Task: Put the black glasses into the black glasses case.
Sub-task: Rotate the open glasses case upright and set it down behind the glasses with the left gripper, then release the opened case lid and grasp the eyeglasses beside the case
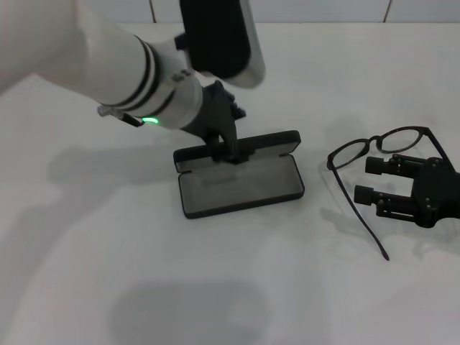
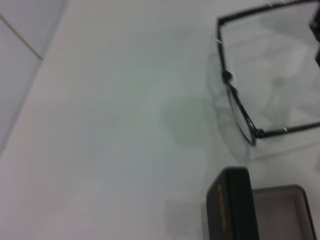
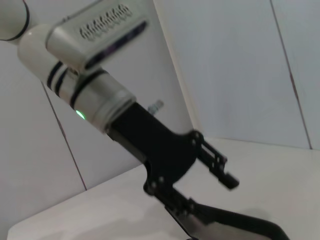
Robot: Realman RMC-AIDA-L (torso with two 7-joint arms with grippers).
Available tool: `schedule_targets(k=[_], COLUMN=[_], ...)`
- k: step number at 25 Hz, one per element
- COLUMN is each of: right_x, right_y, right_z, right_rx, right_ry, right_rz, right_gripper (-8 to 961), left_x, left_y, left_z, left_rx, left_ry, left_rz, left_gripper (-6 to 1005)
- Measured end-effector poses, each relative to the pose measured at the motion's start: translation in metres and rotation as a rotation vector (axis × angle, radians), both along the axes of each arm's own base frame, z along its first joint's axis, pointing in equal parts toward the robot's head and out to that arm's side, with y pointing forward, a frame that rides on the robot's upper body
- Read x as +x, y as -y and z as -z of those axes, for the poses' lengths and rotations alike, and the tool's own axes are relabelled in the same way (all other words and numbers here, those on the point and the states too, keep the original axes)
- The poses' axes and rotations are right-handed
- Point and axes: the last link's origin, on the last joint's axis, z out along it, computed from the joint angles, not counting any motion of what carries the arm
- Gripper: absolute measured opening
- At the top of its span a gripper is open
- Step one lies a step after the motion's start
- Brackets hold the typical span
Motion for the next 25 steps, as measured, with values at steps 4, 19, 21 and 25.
schedule_targets(k=[4,19,21,25], right_x=[-0.001,-0.045,-0.062,-0.116], right_y=[-0.002,-0.02,-0.025,-0.033], right_z=[-0.003,-0.092,-0.106,-0.119], right_rx=[0.008,-0.047,-0.078,-0.103], right_ry=[-0.002,0.14,0.321,0.704], right_rz=[-0.008,-0.195,-0.198,-0.238], right_gripper=[664,662,661,660], left_x=[0.008,-0.091,-0.103,-0.117], left_y=[-0.001,0.053,0.061,0.072], left_z=[-0.025,-0.09,-0.084,-0.079], left_rx=[0.041,-0.432,-0.437,-0.418], left_ry=[0.17,0.856,0.888,0.926], left_rz=[-0.03,-0.308,-0.32,-0.325], left_gripper=[494,677,673,666])
